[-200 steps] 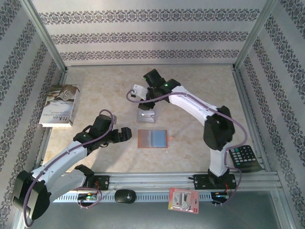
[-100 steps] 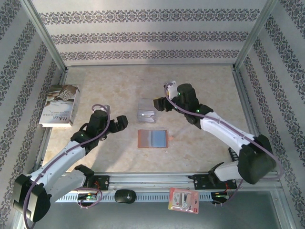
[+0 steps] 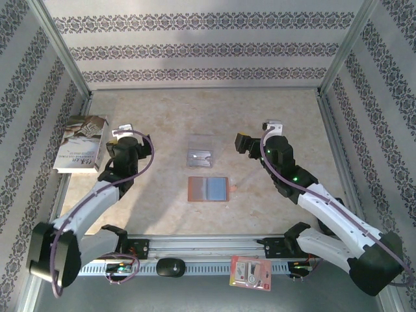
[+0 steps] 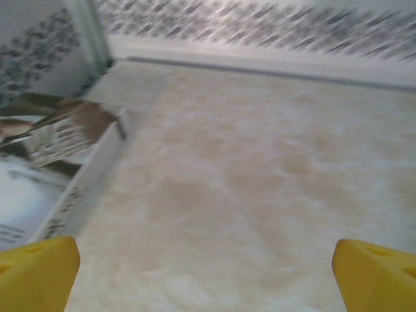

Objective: Take the credit cards out of the card holder

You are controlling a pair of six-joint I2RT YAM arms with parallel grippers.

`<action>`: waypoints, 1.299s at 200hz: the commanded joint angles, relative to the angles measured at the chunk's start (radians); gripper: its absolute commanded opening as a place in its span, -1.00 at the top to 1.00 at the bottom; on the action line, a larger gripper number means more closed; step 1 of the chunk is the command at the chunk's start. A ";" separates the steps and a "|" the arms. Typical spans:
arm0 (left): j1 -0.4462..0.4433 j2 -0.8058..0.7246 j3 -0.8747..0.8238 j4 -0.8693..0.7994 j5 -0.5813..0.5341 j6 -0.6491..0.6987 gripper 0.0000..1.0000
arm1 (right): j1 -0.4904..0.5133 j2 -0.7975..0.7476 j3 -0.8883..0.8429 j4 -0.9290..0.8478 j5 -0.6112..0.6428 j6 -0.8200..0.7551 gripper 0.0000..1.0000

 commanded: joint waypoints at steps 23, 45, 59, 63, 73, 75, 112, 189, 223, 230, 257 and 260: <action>0.088 0.242 -0.069 0.333 0.018 0.204 -0.99 | -0.057 -0.007 -0.026 -0.058 0.158 0.002 -0.96; 0.101 0.338 -0.122 0.543 0.053 0.259 -0.99 | -0.083 -0.002 -0.042 -0.065 0.181 -0.017 -0.96; 0.110 0.354 -0.077 0.451 0.105 0.246 -0.99 | -0.099 -0.002 -0.056 -0.059 0.193 -0.040 -0.96; 0.115 0.365 -0.074 0.463 0.133 0.258 -0.99 | -0.104 -0.001 -0.062 -0.054 0.193 -0.051 -0.96; 0.123 0.379 -0.047 0.419 0.179 0.257 -0.99 | -0.116 0.000 -0.079 -0.033 0.191 -0.086 -0.96; 0.126 0.381 -0.044 0.411 0.188 0.256 -0.99 | -0.118 0.000 -0.082 -0.029 0.192 -0.091 -0.96; 0.147 0.321 -0.126 0.503 0.268 0.261 -0.99 | -0.190 -0.005 -0.141 0.024 0.208 -0.120 -0.96; 0.227 0.349 -0.064 0.403 0.381 0.210 -0.99 | -0.400 -0.079 -0.209 0.092 0.105 -0.088 -0.96; 0.225 0.404 -0.101 0.554 0.385 0.177 -0.99 | -0.400 -0.080 -0.220 0.106 0.107 -0.104 -0.96; 0.221 0.424 -0.134 0.653 0.373 0.180 -0.99 | -0.400 -0.081 -0.219 0.105 0.115 -0.115 -0.96; 0.215 0.464 -0.218 0.834 0.350 0.174 -0.99 | -0.405 -0.083 -0.217 0.135 0.133 -0.217 -0.96; 0.215 0.451 -0.208 0.777 0.347 0.169 -0.99 | -0.407 -0.082 -0.219 0.149 0.137 -0.231 -0.96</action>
